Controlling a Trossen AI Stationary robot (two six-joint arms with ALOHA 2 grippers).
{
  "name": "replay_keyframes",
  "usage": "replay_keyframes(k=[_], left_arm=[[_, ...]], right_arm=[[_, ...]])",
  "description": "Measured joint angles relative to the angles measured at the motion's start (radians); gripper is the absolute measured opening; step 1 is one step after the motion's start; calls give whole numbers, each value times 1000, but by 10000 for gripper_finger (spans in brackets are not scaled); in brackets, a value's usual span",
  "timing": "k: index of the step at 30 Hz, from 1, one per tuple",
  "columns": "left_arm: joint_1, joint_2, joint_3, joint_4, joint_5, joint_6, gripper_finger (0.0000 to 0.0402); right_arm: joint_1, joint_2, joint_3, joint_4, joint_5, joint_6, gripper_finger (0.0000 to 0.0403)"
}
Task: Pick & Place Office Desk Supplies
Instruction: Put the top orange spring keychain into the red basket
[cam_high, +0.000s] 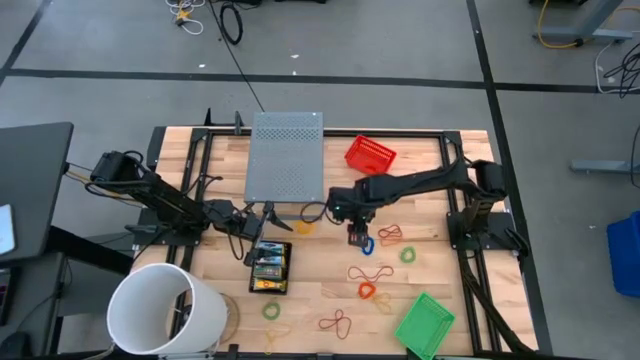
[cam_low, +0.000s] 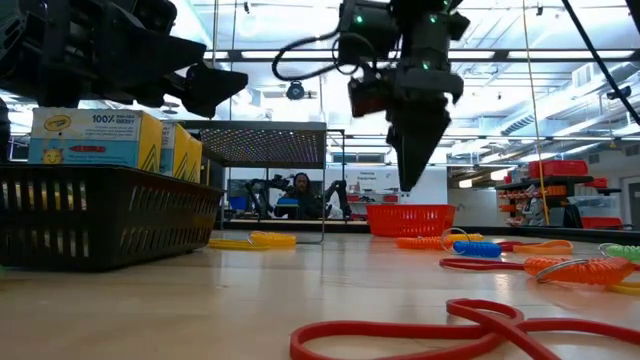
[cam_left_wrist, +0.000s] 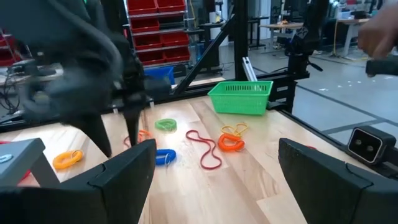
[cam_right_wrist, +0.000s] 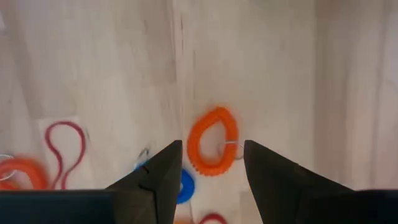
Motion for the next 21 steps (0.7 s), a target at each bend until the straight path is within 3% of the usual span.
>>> replay_keyframes(k=[17, 21], left_arm=[[0, 0, 0, 9, 13, 18, 339], [0, 0, 0, 9, 12, 18, 339]], right_arm=[[-46, 1, -252, 231, 34, 23, 179], [-33, -5, -279, 266, 81, 26, 152]])
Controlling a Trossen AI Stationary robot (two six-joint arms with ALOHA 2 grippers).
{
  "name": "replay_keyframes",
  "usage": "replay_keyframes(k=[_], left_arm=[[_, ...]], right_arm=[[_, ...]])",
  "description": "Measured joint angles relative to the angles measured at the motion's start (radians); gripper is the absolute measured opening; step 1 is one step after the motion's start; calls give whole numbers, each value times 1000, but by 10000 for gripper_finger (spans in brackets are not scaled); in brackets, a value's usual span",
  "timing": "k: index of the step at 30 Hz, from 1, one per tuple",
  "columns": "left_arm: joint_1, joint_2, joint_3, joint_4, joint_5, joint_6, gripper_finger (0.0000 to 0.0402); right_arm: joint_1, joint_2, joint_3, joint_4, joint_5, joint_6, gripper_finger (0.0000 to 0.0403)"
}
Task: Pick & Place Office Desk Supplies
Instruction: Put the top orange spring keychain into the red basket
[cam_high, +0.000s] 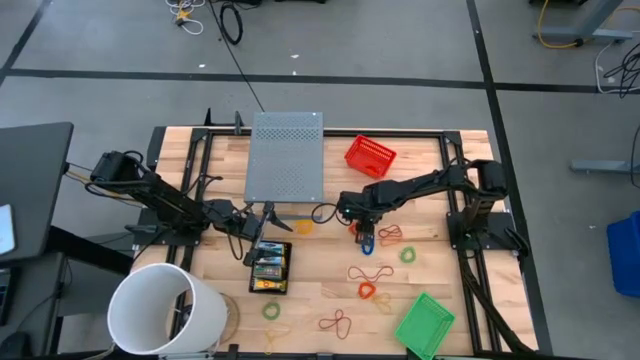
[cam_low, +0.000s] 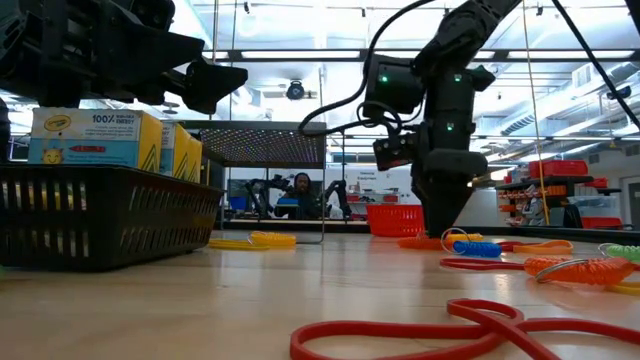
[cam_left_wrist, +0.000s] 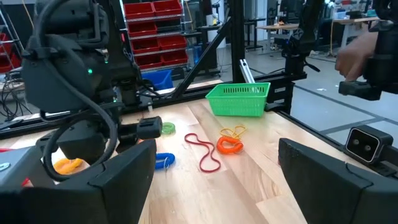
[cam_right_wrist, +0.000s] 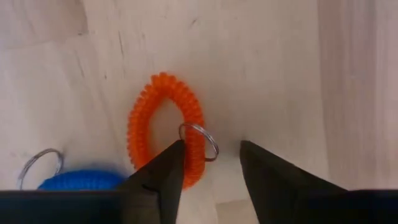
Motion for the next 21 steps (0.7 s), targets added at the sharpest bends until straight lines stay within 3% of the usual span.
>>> replay_keyframes(k=[6, 12, 21], left_arm=[[0, 0, 0, 0, 0, 0, 339], [0, 0, 0, 0, -1, 0, 339], [0, 0, 0, -1, -1, 0, 339]], right_arm=[[37, 3, 8, -1, 47, -2, 20], [74, 7, 90, -20, 128, 0, 11], [54, 8, 278, -277, 497, 27, 10]])
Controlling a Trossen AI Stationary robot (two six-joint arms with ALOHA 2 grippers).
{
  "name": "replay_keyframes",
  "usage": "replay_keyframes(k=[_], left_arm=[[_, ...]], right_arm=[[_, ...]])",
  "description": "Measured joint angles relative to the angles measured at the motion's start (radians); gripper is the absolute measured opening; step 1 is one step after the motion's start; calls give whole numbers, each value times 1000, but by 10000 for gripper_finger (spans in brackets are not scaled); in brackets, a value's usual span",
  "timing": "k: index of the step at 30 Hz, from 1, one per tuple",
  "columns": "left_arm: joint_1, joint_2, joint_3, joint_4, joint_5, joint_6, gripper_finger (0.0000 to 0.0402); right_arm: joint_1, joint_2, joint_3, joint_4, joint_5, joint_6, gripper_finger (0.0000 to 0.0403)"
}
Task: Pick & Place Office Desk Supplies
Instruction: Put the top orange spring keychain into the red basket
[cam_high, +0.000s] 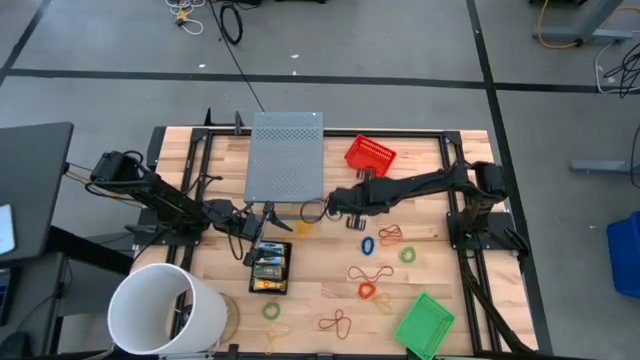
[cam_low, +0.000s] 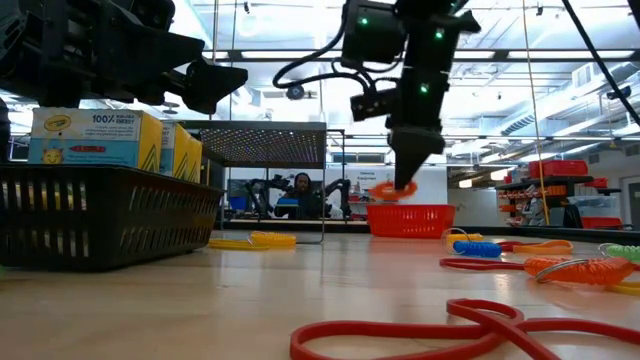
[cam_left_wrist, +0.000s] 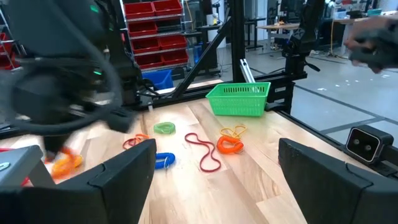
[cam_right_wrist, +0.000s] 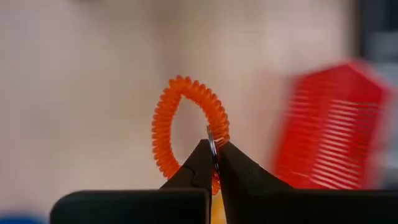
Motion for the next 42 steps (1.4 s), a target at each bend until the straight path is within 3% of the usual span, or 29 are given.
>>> replay_keyframes(k=[6, 14, 21, 31, 42], left_arm=[[0, 0, 0, 0, 0, 0, 339], [0, 0, 0, 0, 0, 0, 339], [0, 0, 0, -1, 0, -1, 339], [0, 0, 0, -12, 0, -2, 339], [0, 0, 0, -13, 0, -2, 339]], right_arm=[[-98, -2, 45, -139, 150, 18, 10], [-266, -2, 41, -133, 168, -77, 10], [-391, -2, 41, -56, 19, -185, 10], [-479, -2, 41, -35, -136, -229, 12], [-493, -2, 41, -21, -162, -217, 117]])
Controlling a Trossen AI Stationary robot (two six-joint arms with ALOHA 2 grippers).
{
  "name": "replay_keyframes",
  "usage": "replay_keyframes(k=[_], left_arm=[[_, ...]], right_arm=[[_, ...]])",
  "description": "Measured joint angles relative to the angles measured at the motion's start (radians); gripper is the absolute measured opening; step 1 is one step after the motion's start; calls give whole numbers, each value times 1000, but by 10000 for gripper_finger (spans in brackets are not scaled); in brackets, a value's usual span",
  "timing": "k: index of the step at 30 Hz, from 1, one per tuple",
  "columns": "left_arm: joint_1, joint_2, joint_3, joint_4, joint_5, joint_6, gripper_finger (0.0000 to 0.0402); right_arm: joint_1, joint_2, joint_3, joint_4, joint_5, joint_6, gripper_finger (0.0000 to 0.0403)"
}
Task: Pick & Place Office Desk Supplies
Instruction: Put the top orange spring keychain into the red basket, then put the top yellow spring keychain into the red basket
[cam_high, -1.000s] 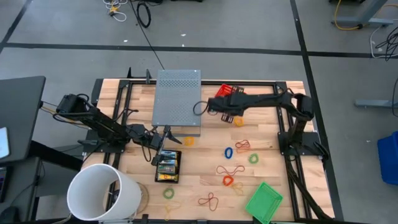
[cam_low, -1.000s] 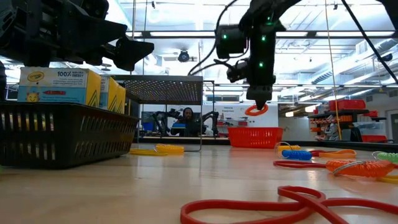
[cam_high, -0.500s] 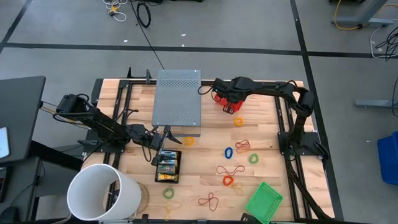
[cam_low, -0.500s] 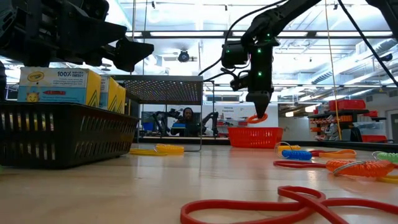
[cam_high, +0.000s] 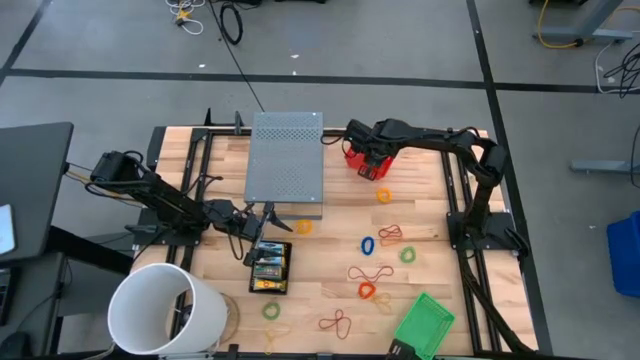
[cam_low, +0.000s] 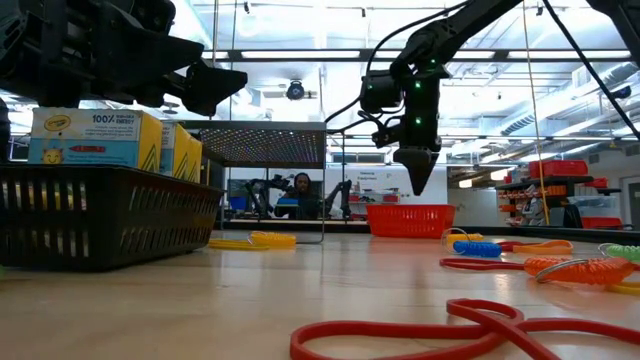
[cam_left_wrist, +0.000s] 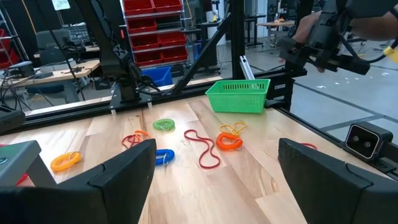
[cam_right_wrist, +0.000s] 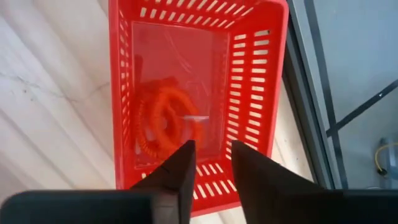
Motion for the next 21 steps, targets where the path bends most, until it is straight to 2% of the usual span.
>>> replay_keyframes(k=[10, 21], left_arm=[[0, 0, 0, -2, 0, 0, 339], [0, 0, 0, -3, 0, -1, 339]], right_arm=[[22, -1, 0, 7, -12, 6, 152], [199, -1, 0, -71, -27, 114, 153]])
